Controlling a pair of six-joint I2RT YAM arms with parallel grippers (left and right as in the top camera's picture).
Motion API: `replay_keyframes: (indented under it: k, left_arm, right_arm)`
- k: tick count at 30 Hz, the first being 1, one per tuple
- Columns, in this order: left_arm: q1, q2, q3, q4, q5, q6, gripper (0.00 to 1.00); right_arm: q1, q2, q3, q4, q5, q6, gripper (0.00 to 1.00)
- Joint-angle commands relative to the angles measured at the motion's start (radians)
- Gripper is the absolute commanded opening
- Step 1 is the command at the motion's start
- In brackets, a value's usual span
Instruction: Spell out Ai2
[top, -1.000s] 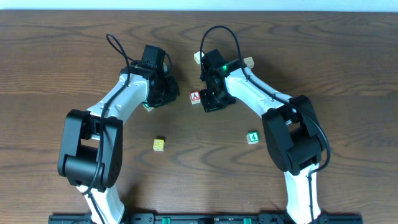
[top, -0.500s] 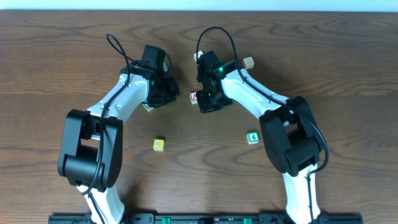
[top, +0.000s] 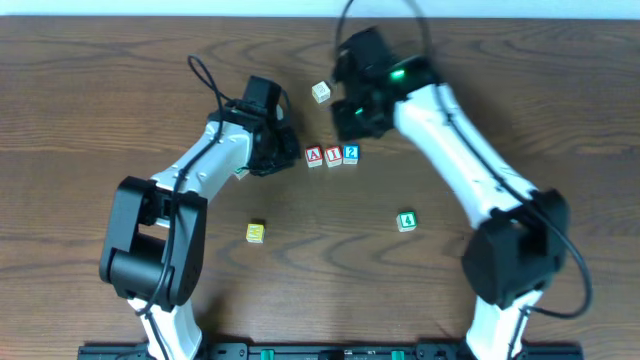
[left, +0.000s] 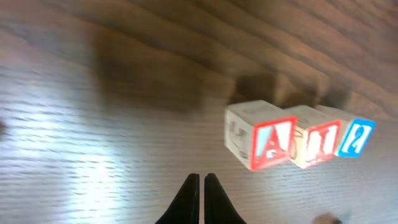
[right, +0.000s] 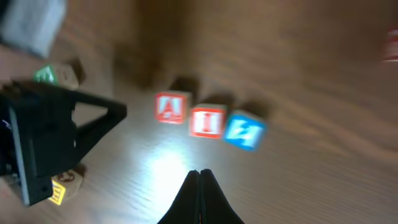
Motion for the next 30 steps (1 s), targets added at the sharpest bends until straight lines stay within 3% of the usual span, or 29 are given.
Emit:
replay_keyframes:
  k: [1,16,30]
  left_arm:
    - [-0.024,0.029,-0.002,0.001,-0.045,-0.060,0.06]
    - [-0.026,0.097,-0.002,0.106,-0.076,-0.135,0.06]
    - [-0.018,0.121,-0.002,0.187,-0.013,-0.159,0.06]
  right_arm:
    - [-0.091,-0.002,-0.003,-0.015,0.036,-0.059,0.01]
    - [-0.159,0.000,-0.283,0.210,-0.049,-0.058,0.01]
    - [-0.184,0.066,-0.336,0.255,-0.165,-0.057,0.01]
